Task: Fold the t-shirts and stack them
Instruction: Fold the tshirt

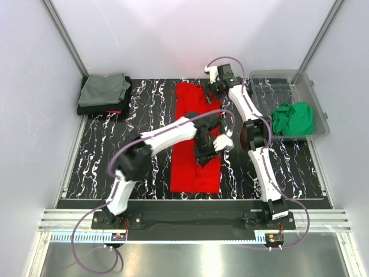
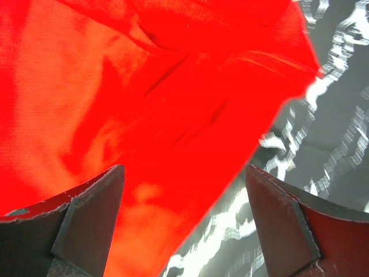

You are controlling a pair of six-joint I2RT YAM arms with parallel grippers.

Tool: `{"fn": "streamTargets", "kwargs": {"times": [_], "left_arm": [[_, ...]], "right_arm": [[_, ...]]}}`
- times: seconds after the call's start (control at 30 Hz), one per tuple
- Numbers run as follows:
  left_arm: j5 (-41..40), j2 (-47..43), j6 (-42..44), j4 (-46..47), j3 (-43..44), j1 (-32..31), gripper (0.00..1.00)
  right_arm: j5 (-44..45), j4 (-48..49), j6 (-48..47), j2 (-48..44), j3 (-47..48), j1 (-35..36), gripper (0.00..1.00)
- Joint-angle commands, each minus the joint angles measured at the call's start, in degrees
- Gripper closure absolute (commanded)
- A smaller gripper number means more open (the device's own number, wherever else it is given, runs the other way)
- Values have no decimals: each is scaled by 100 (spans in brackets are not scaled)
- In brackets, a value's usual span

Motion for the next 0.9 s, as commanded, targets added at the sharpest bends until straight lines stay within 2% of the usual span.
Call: {"fn": "streamTargets", "kwargs": {"times": [0.0, 0.07, 0.1, 0.13, 0.17, 0.2, 0.23, 0.3, 0.33, 0.37, 0.4, 0.47, 0.5, 0.67, 0.8, 0.87], "left_arm": [[-480, -1847, -251, 408, 118, 70, 49], [-341, -2219, -830, 443, -5, 342, 42], [-253, -2508, -1006, 469, -267, 456, 42], [-287, -2659, -1434, 504, -452, 684, 43], [-305, -2817, -1708, 765, -706, 825, 43], [-288, -3115, -2016, 916, -1275, 992, 43], [-148, -3231, -2715, 1144, -1541, 1359, 43], [89, -3590, -3317, 1373, -2373, 1730, 43], [212, -3697, -3807, 1496, -2614, 2037, 43], [275, -3767, -4029, 1671, -2825, 2179, 43], [397, -3855, -4188, 1769, -3184, 2311, 43], [381, -3856, -4347, 1805, -3397, 2513, 41], [424, -3812, -4426, 1875, -3686, 2584, 40], [872, -3951, -5173, 2332, -4882, 3041, 33], [1101, -4198, -5560, 2753, -5900, 3042, 33], [1294, -4225, -5745, 3026, -6113, 3033, 34]], "right_arm": [[-293, 26, 695, -1748, -273, -155, 7], [-634, -89, 1170, -2697, -1247, -182, 7], [-723, -159, 1311, -3022, -1668, -182, 8], [-777, -168, 1660, -3660, -2577, -208, 7], [-1055, -177, 1768, -3997, -3082, -226, 8], [-1198, -169, 2013, -4340, -3583, -243, 8], [-1329, -169, 2294, -4935, -4563, -261, 9], [-1812, -160, 2515, -5466, -5482, -270, 11], [-1997, -160, 2742, -5912, -6340, -270, 17], [-2286, -151, 2875, -6099, -6748, -261, 19], [-2419, -125, 2981, -6267, -7518, -270, 22], [-2657, -133, 3359, -6628, -8226, -270, 25], [-2719, -133, 3464, -6733, -8873, -261, 25], [-3194, -282, 4256, -7393, -10450, -191, 29], [-2957, -161, 4370, -7700, -11382, -6, 31], [-2957, 15, 4537, -7850, -11621, 46, 32]]}}
